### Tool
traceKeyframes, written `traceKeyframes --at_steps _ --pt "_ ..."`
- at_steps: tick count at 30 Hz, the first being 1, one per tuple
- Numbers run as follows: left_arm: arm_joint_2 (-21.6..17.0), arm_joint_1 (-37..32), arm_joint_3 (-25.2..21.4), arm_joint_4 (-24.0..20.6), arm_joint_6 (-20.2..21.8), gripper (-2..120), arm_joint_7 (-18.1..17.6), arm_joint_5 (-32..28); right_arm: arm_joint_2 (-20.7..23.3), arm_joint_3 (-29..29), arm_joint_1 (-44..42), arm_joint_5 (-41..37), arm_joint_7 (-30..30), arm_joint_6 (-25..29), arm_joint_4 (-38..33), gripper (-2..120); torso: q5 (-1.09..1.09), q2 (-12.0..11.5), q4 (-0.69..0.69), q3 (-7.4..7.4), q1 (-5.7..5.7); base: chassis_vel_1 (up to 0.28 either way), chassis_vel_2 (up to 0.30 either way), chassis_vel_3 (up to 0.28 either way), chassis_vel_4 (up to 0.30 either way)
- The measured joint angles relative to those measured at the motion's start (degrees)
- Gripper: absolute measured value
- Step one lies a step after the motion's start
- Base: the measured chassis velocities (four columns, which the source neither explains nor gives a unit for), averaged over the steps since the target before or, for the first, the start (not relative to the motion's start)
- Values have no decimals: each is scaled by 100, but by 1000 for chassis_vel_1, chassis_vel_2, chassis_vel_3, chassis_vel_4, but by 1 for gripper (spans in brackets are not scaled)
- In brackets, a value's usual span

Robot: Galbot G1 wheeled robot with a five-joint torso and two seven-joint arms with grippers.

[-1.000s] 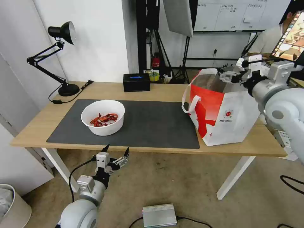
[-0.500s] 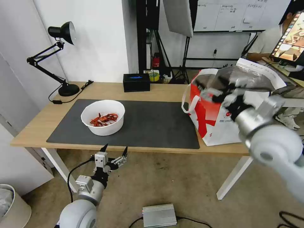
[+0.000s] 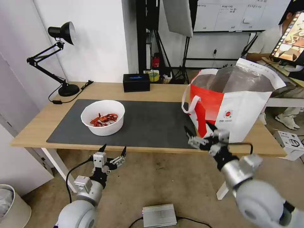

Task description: Pick up the trash from the table and place it into the takeout bag.

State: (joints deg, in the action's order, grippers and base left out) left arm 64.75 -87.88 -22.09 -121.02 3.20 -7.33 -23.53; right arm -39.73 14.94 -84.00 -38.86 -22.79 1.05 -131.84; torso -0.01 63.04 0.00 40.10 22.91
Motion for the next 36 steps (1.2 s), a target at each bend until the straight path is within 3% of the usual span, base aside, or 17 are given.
traceKeyframes --at_steps 9,18,31,36 --pt "17 -2 -38 -24 -7 100 0 3 -338 -79 -833 466 -214 395 170 100 0 -1 0 0 1 0 0 0 0" --pt "-9 -5 -111 -10 -7 100 0 -27 -478 -188 -999 833 -191 646 436 100 0 -1 0 1 1 0 0 0 0" --pt "-479 332 -528 -19 305 100 -234 -769 -498 -234 -893 876 -187 667 514 100 0 -2 0 1 1 0 0 0 0" --pt "-837 578 -958 -9 438 100 -297 -1318 -422 -322 -663 863 -214 622 540 100 0 -2 1 1 2 0 0 0 0"
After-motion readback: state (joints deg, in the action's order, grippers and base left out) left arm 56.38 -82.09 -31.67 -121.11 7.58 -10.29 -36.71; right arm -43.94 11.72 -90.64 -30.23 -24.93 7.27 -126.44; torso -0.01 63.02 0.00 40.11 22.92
